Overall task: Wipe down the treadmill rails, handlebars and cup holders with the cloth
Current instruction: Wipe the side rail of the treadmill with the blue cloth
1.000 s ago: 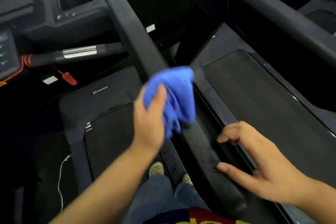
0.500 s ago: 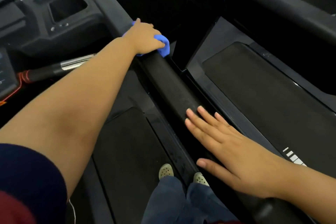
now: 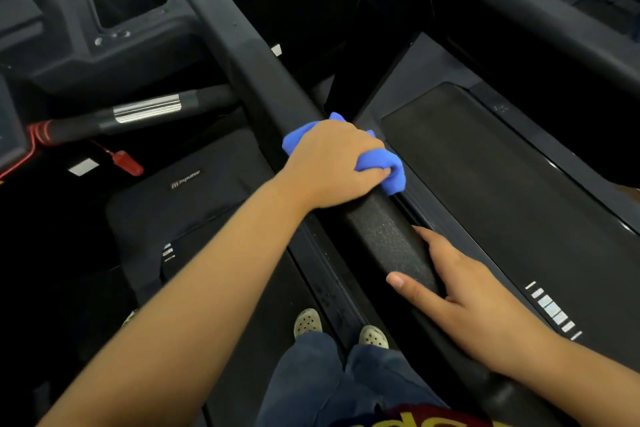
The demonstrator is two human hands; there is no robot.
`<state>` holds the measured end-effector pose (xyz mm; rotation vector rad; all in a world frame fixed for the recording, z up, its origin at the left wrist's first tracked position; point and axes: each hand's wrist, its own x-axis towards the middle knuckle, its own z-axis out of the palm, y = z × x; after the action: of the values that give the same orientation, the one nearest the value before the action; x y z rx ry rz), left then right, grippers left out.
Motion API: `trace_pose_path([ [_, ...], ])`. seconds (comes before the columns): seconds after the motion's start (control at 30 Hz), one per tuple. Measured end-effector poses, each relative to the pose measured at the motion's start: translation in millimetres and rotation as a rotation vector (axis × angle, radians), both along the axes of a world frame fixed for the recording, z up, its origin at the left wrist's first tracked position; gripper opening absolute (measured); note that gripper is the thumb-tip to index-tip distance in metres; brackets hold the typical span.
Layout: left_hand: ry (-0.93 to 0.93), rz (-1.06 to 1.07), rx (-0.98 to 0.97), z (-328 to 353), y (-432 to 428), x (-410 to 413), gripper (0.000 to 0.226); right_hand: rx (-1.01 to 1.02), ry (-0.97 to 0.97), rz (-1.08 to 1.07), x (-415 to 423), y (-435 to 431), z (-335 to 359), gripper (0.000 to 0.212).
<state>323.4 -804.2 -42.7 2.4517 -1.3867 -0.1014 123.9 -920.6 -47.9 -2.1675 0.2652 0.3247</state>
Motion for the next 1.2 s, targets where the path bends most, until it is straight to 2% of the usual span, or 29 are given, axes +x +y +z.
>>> trace_pose_path([
  [0.13, 0.105, -0.016, -0.335, -10, 11, -43, 0.026, -0.013, -0.063, -0.003, 2, 2, 0, 0.052],
  [0.23, 0.221, 0.081, -0.584, -23, 22, -81, 0.028, -0.033, -0.085, 0.002, 1, 2, -2, 0.038],
  [0.33, 0.47, 0.153, -0.704, -19, 29, -110, 0.029, -0.026, -0.149, 0.025, 1, 2, -3, 0.025],
  [0.37, 0.588, 0.157, -0.73, -14, 34, -114, 0.027, -0.027, -0.164, 0.037, 2, 2, -4, 0.024],
  [0.43, 0.83, 0.212, -0.755, 5, 42, -112, 0.017, -0.057, -0.156, 0.04, 1, 2, -4, 0.035],
  [0.53, 0.952, 0.477, -0.927, 34, 46, -75, 0.02, -0.103, -0.105, 0.017, 0, 1, -6, 0.061],
  [0.6, 0.892, 0.635, -1.04, 48, 58, -23, 0.021, -0.097, -0.086, 0.016, 0, 1, -5, 0.064],
  [0.63, 0.852, 0.661, -0.996, 53, 65, 6, 0.027, -0.098, -0.091, 0.02, 0, 1, -5, 0.063],
  [0.7, 0.682, 0.661, -0.706, 50, 78, 59, 0.043, -0.106, -0.093, 0.021, -1, 1, -5, 0.064],
  [0.77, 0.502, 0.66, -0.583, 35, 83, 99, 0.037, -0.114, -0.06, 0.011, -2, 2, -4, 0.072],
  [0.83, 0.335, 0.703, -0.582, 22, 71, 122, 0.023, -0.123, -0.045, 0.005, -2, 4, -2, 0.076],
  [0.9, 0.259, 0.597, -0.467, 9, 53, 126, 0.014, -0.123, -0.045, 0.007, -1, 4, -1, 0.075],
  [0.97, 0.205, 0.513, -0.346, -7, 47, 123, 0.036, -0.131, -0.047, 0.012, -1, 3, -1, 0.073],
  [1.03, 0.144, 0.488, -0.327, -13, 45, 118, 0.041, -0.141, -0.053, 0.012, -1, 3, -1, 0.074],
  [1.1, 0.121, 0.428, -0.303, -8, 41, 104, 0.036, -0.129, -0.048, 0.004, -1, 3, -1, 0.075],
  [1.2, 0.081, 0.319, -0.413, -11, 34, 61, 0.031, -0.113, -0.059, 0.006, -1, 3, 1, 0.073],
])
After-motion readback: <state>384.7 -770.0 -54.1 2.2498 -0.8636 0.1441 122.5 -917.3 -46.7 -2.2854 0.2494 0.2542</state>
